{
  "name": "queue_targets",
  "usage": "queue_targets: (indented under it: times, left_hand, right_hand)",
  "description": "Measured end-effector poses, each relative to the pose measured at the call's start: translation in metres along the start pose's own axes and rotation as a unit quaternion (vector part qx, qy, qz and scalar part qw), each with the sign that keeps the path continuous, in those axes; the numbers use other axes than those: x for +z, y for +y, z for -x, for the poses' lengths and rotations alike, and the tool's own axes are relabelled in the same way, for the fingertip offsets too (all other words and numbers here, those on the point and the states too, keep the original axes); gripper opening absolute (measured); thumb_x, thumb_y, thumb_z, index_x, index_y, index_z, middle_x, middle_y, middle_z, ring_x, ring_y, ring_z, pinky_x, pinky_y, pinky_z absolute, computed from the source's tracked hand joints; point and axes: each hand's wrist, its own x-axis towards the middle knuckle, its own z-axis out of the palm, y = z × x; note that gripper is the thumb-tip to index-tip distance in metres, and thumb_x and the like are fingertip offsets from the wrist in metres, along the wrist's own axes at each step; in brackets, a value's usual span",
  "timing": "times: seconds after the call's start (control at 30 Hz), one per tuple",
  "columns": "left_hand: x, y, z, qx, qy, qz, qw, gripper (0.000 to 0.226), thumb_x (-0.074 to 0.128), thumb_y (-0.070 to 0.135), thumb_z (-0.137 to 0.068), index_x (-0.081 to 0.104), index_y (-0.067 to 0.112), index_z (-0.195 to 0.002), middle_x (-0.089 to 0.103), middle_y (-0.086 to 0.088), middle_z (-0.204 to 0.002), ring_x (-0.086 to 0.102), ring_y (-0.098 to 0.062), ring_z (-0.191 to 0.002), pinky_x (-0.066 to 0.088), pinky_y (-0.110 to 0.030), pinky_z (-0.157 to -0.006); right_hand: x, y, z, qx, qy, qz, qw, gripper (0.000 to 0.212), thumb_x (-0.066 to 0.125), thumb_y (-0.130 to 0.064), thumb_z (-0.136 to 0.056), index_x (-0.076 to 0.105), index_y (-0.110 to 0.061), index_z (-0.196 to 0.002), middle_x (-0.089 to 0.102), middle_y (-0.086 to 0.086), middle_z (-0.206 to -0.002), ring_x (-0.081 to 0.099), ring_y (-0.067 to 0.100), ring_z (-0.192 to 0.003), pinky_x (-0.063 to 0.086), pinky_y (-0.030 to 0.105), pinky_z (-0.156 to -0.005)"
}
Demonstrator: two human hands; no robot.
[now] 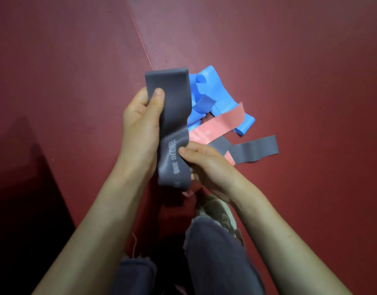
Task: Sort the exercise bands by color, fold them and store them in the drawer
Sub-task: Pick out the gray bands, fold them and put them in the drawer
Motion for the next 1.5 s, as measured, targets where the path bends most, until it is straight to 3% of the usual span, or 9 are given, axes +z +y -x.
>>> queue_targets:
  times: [0.1, 0.2, 0.37, 0.53, 0.7, 1.0, 1.1, 1.27, 1.5]
  left_hand:
    - [-0.003, 0.009, -0.004, 0.003, 0.027, 0.015, 1.0, 0.024, 0.038, 0.012, -0.096, 0.055, 0.019, -0.08, 0.065, 0.012, -0.056, 0.056, 0.0, -0.054, 0.047, -0.016, -0.059]
    - [-0.002, 0.011, -0.004, 0.007, 0.017, 0.013, 1.0, 0.024, 0.037, 0.014, -0.096, 0.054, 0.018, -0.08, 0.064, 0.011, -0.054, 0.056, 0.0, -0.051, 0.047, -0.014, -0.054]
    - [0.001, -0.003, 0.002, -0.021, -0.007, -0.021, 1.0, 0.015, 0.046, 0.018, -0.09, 0.058, 0.019, -0.081, 0.064, 0.0, -0.072, 0.057, -0.021, -0.077, 0.048, -0.033, -0.073]
    - [0.001, -0.007, 0.003, -0.006, -0.024, -0.073, 0.997, 0.021, 0.041, 0.008, -0.095, 0.056, 0.02, -0.085, 0.065, 0.019, -0.055, 0.057, 0.006, -0.055, 0.046, -0.01, -0.056]
    - [0.003, -0.009, 0.005, 0.009, -0.042, -0.091, 0.995, 0.026, 0.04, 0.005, -0.094, 0.055, 0.023, -0.083, 0.064, 0.022, -0.054, 0.056, 0.009, -0.054, 0.045, -0.007, -0.056]
    - [0.002, -0.016, 0.007, 0.01, -0.039, -0.093, 0.995, 0.027, 0.04, 0.006, -0.095, 0.055, 0.024, -0.082, 0.064, 0.022, -0.056, 0.055, 0.01, -0.057, 0.045, -0.008, -0.058]
    - [0.0, -0.017, 0.008, 0.009, -0.034, -0.093, 0.995, 0.026, 0.04, 0.006, -0.095, 0.055, 0.024, -0.084, 0.065, 0.023, -0.058, 0.056, 0.011, -0.058, 0.045, -0.007, -0.059]
    - [-0.004, -0.017, 0.007, 0.005, -0.008, -0.091, 0.996, 0.024, 0.04, 0.008, -0.095, 0.055, 0.023, -0.084, 0.064, 0.023, -0.057, 0.055, 0.01, -0.056, 0.045, -0.008, -0.057]
    - [-0.003, -0.019, 0.009, -0.009, 0.005, -0.077, 0.997, 0.02, 0.039, 0.007, -0.095, 0.054, 0.017, -0.085, 0.063, 0.022, -0.054, 0.053, 0.01, -0.053, 0.043, -0.007, -0.054]
  right_hand:
    - [-0.004, 0.001, 0.001, 0.011, -0.04, -0.02, 0.999, 0.046, 0.061, -0.027, -0.066, 0.051, 0.01, -0.092, 0.049, 0.013, -0.082, 0.042, 0.021, -0.068, 0.033, 0.03, -0.058]
    - [0.004, 0.006, 0.002, -0.025, -0.044, -0.032, 0.998, 0.014, 0.046, -0.011, -0.088, 0.057, -0.014, -0.097, 0.062, -0.004, -0.078, 0.058, 0.006, -0.069, 0.047, 0.018, -0.066]
    - [0.0, 0.015, -0.012, -0.098, 0.152, 0.022, 0.983, 0.034, 0.038, 0.01, -0.088, 0.047, -0.003, -0.118, 0.053, 0.008, -0.097, 0.049, 0.011, -0.074, 0.042, 0.015, -0.07]
    - [-0.041, 0.017, -0.014, -0.157, 0.355, 0.203, 0.899, 0.029, 0.048, 0.004, -0.084, 0.055, -0.008, -0.11, 0.056, 0.003, -0.105, 0.054, 0.009, -0.085, 0.039, 0.006, -0.071]
    - [-0.084, 0.035, -0.032, 0.005, 0.399, 0.398, 0.826, 0.037, 0.054, -0.02, -0.086, 0.05, -0.003, -0.119, 0.049, 0.019, -0.121, 0.045, 0.035, -0.114, 0.037, 0.041, -0.097]
    - [-0.091, 0.033, -0.043, 0.107, 0.37, 0.371, 0.845, 0.038, 0.069, -0.029, -0.073, 0.055, -0.015, -0.106, 0.045, 0.013, -0.122, 0.039, 0.031, -0.12, 0.035, 0.039, -0.098]
    - [-0.09, 0.029, -0.04, -0.015, 0.416, 0.364, 0.833, 0.014, 0.068, -0.021, -0.071, 0.055, -0.019, -0.076, 0.057, 0.015, -0.101, 0.049, 0.033, -0.103, 0.039, 0.038, -0.084]
    - [-0.077, 0.003, -0.018, -0.247, 0.435, 0.265, 0.824, 0.006, 0.061, -0.012, -0.081, 0.061, -0.017, -0.078, 0.057, -0.009, -0.071, 0.048, -0.004, -0.06, 0.04, 0.016, -0.065]
    - [-0.056, -0.026, -0.006, -0.363, 0.451, 0.286, 0.764, 0.022, 0.057, -0.013, -0.082, 0.07, -0.011, -0.1, 0.06, 0.004, -0.121, 0.055, 0.017, -0.115, 0.042, 0.03, -0.1]
